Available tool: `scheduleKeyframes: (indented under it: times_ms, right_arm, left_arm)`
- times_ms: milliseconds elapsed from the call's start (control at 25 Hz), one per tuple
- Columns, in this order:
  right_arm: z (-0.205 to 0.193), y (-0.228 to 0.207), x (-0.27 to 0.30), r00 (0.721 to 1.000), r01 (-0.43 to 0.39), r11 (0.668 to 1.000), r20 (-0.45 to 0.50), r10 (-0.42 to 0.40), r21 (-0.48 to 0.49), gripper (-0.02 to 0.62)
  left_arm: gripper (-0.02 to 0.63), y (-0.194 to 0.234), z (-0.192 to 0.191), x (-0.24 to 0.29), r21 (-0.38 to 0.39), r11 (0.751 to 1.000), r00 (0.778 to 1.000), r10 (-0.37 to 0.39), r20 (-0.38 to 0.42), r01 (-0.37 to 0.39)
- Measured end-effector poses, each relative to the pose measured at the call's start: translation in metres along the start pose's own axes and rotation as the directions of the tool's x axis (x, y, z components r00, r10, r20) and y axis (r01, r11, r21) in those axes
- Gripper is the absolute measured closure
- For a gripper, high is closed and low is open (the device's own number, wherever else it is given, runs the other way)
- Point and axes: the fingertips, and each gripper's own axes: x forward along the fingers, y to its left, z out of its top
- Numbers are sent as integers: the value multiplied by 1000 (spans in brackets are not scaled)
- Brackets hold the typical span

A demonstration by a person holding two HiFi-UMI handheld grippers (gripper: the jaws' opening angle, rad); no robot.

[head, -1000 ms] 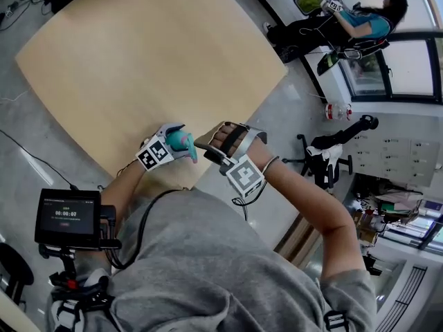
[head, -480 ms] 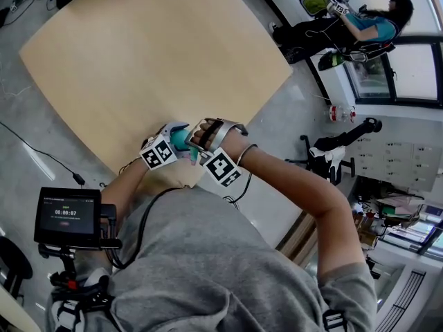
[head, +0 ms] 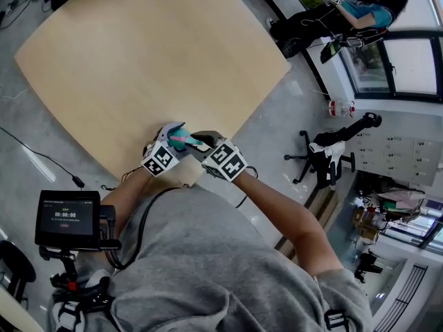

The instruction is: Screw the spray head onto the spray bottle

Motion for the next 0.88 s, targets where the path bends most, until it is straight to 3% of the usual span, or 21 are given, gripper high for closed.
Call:
scheduleKeyframes:
  times_ms: [80, 200, 280, 360, 520, 600, 720, 760, 800, 840, 880]
  right_arm:
    - [-1, -2, -1, 990, 126, 971, 39, -137, 204, 468]
    - [-3, -4, 0, 947, 250, 870, 80, -311, 425, 468]
    - [-4, -6, 1, 936, 254, 848, 101, -336, 466, 466]
    - [-4, -7, 3, 944, 240, 867, 101, -313, 437, 466]
    - [0, 3, 2, 977, 188, 946, 53, -209, 264, 458]
    - [0, 9, -6, 987, 154, 978, 31, -160, 142, 419]
    - [4, 18, -29, 994, 110, 987, 19, -109, -113, 397]
    - [8, 22, -38, 996, 93, 968, 19, -91, -232, 397]
    - [13, 26, -47, 997, 74, 923, 13, -74, -378, 397]
    - [18, 31, -56, 998, 50, 835, -5, -63, -548, 397]
    - [21, 36, -62, 997, 18, 694, -35, -62, -720, 397]
  left_arm:
    - [238, 4, 0, -1, -30, 995, 996, 93, 2, -93]
    - [239, 13, -3, -3, -112, 958, 965, 262, -27, -263]
    - [238, 17, -4, -3, -142, 940, 951, 307, -42, -310]
    - [238, 17, -7, -2, -142, 946, 957, 288, -44, -291]
    - [238, 14, -7, 0, -113, 971, 977, 210, -28, -212]
    - [238, 11, -6, 2, -92, 983, 987, 157, -21, -158]
    - [238, 6, -3, 4, -50, 997, 998, 53, -23, -55]
    - [238, 4, -2, 4, -33, 999, 1000, 10, -27, -11]
    - [238, 2, 0, 4, -18, 999, 999, -34, -33, 34]
    - [238, -1, 0, 3, -6, 997, 996, -75, -40, 75]
    - [238, -3, 0, 3, 4, 994, 993, -111, -47, 111]
